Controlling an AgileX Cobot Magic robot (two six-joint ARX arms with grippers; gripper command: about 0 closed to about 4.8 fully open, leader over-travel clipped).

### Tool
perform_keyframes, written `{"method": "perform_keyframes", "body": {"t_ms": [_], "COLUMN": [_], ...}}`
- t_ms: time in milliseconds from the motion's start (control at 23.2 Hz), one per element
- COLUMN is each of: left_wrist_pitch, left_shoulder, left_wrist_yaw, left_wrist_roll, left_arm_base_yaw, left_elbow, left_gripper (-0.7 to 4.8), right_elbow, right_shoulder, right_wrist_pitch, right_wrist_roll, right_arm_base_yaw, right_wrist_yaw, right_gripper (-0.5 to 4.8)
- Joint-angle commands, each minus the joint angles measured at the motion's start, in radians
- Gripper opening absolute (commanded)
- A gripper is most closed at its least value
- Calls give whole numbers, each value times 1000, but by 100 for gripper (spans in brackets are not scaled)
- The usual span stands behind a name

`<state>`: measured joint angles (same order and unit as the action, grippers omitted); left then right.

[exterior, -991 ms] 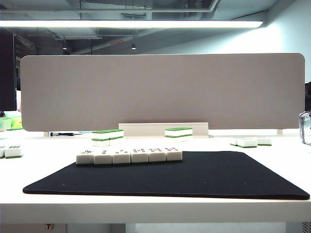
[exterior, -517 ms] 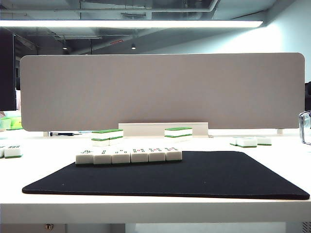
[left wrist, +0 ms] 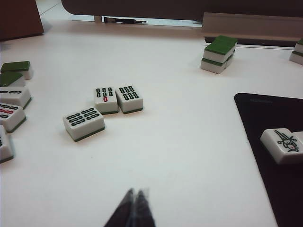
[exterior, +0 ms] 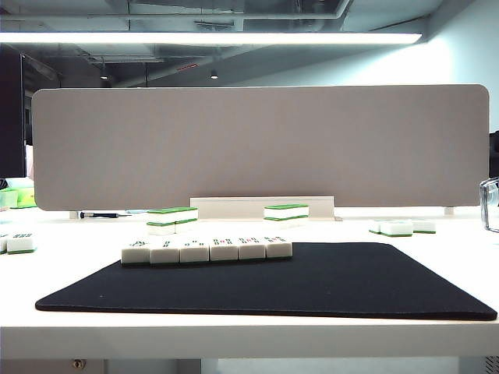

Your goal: Align six mahjong tiles in a row on the table.

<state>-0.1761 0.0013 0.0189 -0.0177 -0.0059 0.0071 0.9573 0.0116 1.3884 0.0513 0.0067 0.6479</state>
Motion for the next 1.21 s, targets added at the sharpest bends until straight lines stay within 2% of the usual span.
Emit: {"method": "perform_keyframes", "body": {"t_ms": [43, 129, 388, 560, 647, 776, 819, 905, 991, 1121, 1207], "left_wrist_pitch": [-11, -11, -11, -11, -11, -11, -11, -11, -11, -11, -11], "left_shoulder": [0, 0, 0, 0, 0, 0, 0, 0, 0, 0, 0], "left_wrist_yaw": [0, 0, 0, 0, 0, 0, 0, 0, 0, 0, 0], "left_wrist_roll": [0, 0, 0, 0, 0, 0, 0, 0, 0, 0, 0], "left_arm_base_yaw": [0, 0, 0, 0, 0, 0, 0, 0, 0, 0, 0], "left_elbow": [-1, -1, -1, -1, -1, -1, -1, -1, -1, -1, -1], "left_gripper": [-6, -6, -6, -6, -6, -6, -6, -6, -6, -6, -6], "right_elbow": [3, 2, -63, -241, -311, -439, -518, -614, -686, -754, -800], "right_shoulder": [-12, -12, -12, -12, -12, -12, -12, -13, -13, -13, -13], "right_wrist_pitch": [-26, -64, -325, -649, -753, -922, -1014, -1100, -1142, -1188, -1226], "right_wrist_roll": [-33, -32, -32, 10, 20, 69, 84, 106, 137, 164, 166], "right_arm_base_yaw": [1, 1, 0, 0, 0, 0, 0, 0, 0, 0, 0], "right_wrist_yaw": [-28, -69, -74, -74, -82, -167, -230, -335, -455, -559, -592], "right_gripper": [-1, -1, -1, -1, -1, -1, -1, -1, -1, -1, -1]}}
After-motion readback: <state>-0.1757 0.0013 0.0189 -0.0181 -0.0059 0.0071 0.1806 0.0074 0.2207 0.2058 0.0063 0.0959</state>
